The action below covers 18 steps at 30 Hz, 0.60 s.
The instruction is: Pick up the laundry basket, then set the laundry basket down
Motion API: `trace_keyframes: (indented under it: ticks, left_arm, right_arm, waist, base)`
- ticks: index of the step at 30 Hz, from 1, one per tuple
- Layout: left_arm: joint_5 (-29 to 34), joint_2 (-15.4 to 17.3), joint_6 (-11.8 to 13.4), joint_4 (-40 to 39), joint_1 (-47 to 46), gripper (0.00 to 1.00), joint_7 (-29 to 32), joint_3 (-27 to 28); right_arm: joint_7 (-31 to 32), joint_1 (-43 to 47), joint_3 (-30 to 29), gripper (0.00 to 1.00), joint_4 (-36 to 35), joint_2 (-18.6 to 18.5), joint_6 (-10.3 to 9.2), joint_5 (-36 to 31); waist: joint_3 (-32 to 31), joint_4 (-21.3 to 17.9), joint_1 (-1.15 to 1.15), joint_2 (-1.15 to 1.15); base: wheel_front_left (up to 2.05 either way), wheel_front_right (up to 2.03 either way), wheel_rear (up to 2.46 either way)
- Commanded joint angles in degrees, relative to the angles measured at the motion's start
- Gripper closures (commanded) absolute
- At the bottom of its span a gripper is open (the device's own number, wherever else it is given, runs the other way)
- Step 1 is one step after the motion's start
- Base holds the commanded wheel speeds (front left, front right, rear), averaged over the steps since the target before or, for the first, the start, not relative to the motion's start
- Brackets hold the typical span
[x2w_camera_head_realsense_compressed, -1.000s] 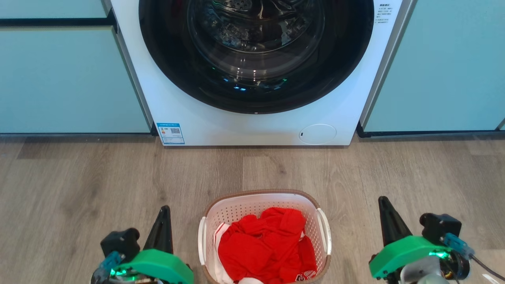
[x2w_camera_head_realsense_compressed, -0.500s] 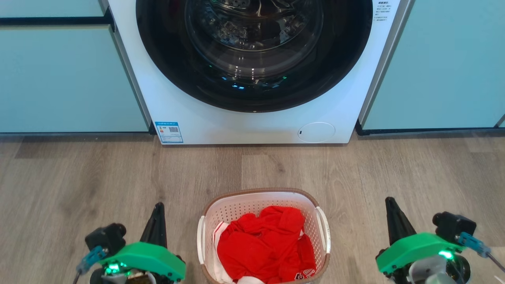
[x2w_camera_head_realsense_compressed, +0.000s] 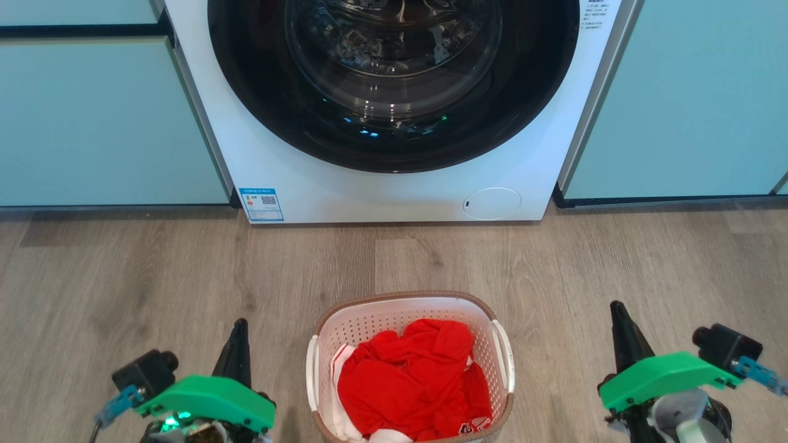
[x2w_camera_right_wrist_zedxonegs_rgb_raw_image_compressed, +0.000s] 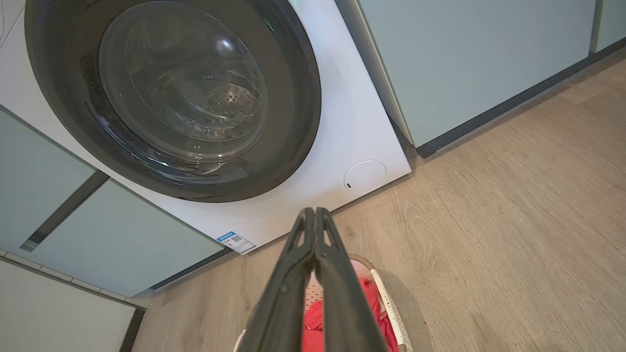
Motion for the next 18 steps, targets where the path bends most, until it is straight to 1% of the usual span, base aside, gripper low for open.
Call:
trace_keyframes:
  ticks: [1,18]
  left_arm:
    - [-1.65,0.83,-0.46,-1.67,-3.90,1.00,0.41,1.79]
    - [-12.17,1.00,-2.37,-1.21,-4.98,1.00,3.04,4.63]
  right_arm:
    - [0.58,-3.10,-0.28,1.00,-1.88,-0.80,0.10,1.83]
    - [3.21,-3.77,-1.99,1.00,-1.86,-0.91,0.13,12.67]
  waist:
    - [0.05,-0.04,0.00,0.00]
    - [0.51,-0.42,0.00,0.00]
  base:
    - [0.00,0.00,0.00]
    - [0.00,0.00,0.00]
